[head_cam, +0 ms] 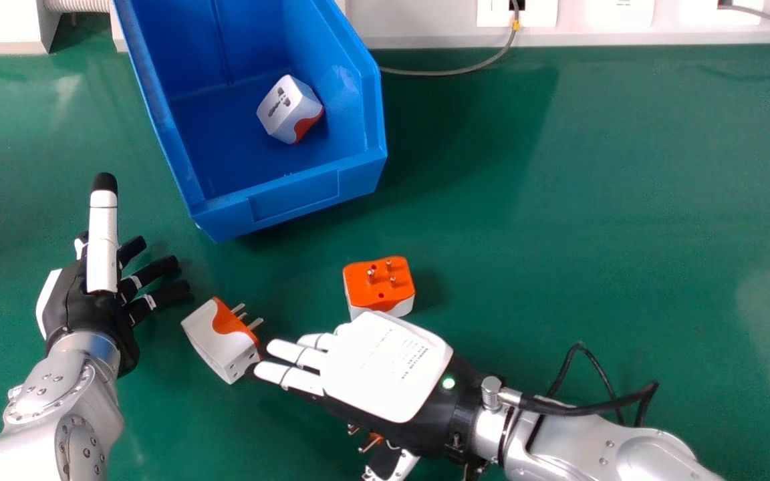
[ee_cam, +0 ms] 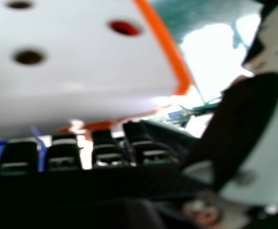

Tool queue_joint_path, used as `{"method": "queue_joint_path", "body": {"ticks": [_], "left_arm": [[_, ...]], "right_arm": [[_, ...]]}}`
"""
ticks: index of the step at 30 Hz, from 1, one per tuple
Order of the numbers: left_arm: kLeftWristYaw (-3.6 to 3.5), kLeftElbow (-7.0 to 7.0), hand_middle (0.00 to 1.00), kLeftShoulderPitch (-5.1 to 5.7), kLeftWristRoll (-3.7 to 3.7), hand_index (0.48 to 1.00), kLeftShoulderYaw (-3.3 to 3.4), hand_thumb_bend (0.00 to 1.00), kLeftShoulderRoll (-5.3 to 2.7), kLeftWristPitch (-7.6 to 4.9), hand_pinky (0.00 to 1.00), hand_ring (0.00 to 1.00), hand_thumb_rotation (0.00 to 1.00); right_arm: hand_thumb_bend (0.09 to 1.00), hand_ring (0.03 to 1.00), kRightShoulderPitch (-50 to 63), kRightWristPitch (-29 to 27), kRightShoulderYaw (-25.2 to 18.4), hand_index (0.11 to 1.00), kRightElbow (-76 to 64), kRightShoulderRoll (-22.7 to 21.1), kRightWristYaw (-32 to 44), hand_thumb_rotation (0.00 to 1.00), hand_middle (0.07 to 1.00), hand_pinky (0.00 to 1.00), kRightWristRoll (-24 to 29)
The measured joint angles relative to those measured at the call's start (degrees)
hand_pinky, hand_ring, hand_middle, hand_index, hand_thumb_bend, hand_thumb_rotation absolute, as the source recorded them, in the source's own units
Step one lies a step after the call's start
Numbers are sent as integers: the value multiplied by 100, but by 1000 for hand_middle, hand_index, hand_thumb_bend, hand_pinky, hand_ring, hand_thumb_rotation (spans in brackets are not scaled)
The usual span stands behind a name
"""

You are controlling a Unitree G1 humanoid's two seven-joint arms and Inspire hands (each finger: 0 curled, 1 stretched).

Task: Pick all objects and put in blue box

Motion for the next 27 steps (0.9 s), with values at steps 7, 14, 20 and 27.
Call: {"method": "queue_joint_path", "body": {"ticks": [7,14,20,27], "left_arm": [[16,-3,919,-4,0,1000,-2,823,7,13,679,774,925],[15,-35,919,-10,-4,1000,-1,824,7,58,680,773,925],[16,-83,919,-9,-5,1000,11,827,7,101,685,775,926],[18,-104,919,-8,-5,1000,40,826,6,167,691,776,928]], "right_arm": [[544,828,42,129,-3,899,-163,-20,161,128,909,689,0],[607,724,404,298,-196,790,-479,-52,371,69,798,609,284],[566,612,606,122,-248,646,-443,69,142,35,650,536,690],[537,515,609,336,-292,556,-594,104,465,14,565,479,696]]}}
